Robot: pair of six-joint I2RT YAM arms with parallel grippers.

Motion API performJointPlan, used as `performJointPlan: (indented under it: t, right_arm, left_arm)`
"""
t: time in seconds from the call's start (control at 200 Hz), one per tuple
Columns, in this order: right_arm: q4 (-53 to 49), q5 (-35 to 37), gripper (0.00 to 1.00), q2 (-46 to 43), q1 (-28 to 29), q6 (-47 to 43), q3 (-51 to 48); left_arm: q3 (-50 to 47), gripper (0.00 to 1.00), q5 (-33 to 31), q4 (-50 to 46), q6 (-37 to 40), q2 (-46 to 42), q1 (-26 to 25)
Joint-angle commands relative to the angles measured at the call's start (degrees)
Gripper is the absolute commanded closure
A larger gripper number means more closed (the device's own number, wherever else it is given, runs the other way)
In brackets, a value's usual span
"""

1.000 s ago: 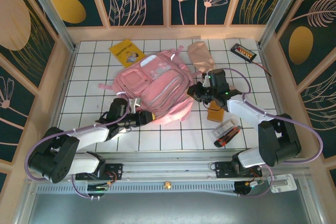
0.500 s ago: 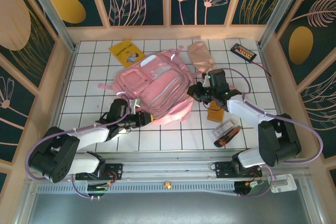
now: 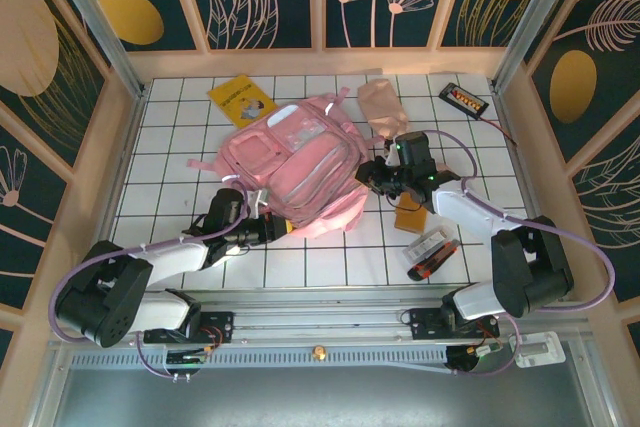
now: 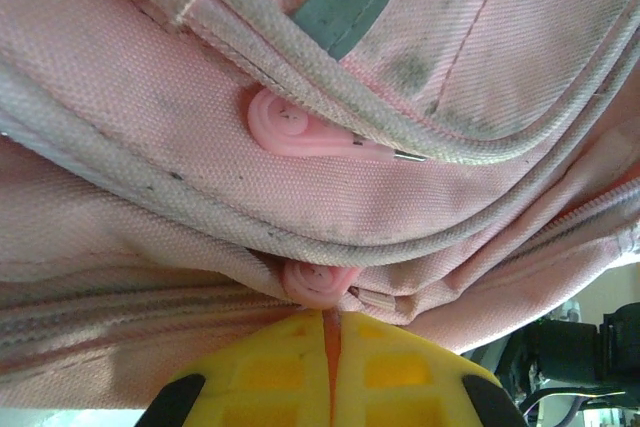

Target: Pack books, pencil case, and school supplies into a backpack

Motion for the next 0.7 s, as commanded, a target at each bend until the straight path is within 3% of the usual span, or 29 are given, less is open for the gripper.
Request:
performJointPlan:
  t: [0.0, 0.115, 0.21, 0.485, 0.525, 0.58, 0.696]
  right_arm:
    - [7.4, -3.1, 0.57, -0.8, 0.9, 2.6, -1.7]
    - [10.9, -3.2, 0.36, -1.9, 1.9, 5.0, -6.2]
    - [14.2, -2.5, 0.26, -2.5, 3.4, 7.3, -10.3]
    - [31.0, 0.1, 0.26, 3.0, 11.9, 15.4, -18.7]
    - [32.9, 0.9, 0.31, 4.6, 12.7, 16.0, -18.7]
    - [35.6, 2.2, 0.44, 6.2, 13.2, 17.0, -19.2]
    - [35.0, 4.8, 1.00, 6.7, 11.9, 16.1, -19.0]
  left_arm:
    - [-1.0, 1.00, 2.7, 3.0, -2.1, -1.7, 0.2]
    - [-2.7, 1.00, 3.7, 8.0, -5.5, -1.6, 0.1]
    - [-4.2, 1.00, 3.9, 11.0, -7.0, -0.9, 0.2]
    - [-4.9, 1.00, 4.9, 12.4, -6.9, 0.9, 0.2]
    - [-4.8, 1.00, 5.0, 11.8, -6.6, 1.1, 0.2]
    - [-4.5, 1.00, 4.8, 10.2, -5.8, 1.0, 0.2]
    - [-3.4, 1.00, 1.3, 1.7, -3.3, -1.4, 0.1]
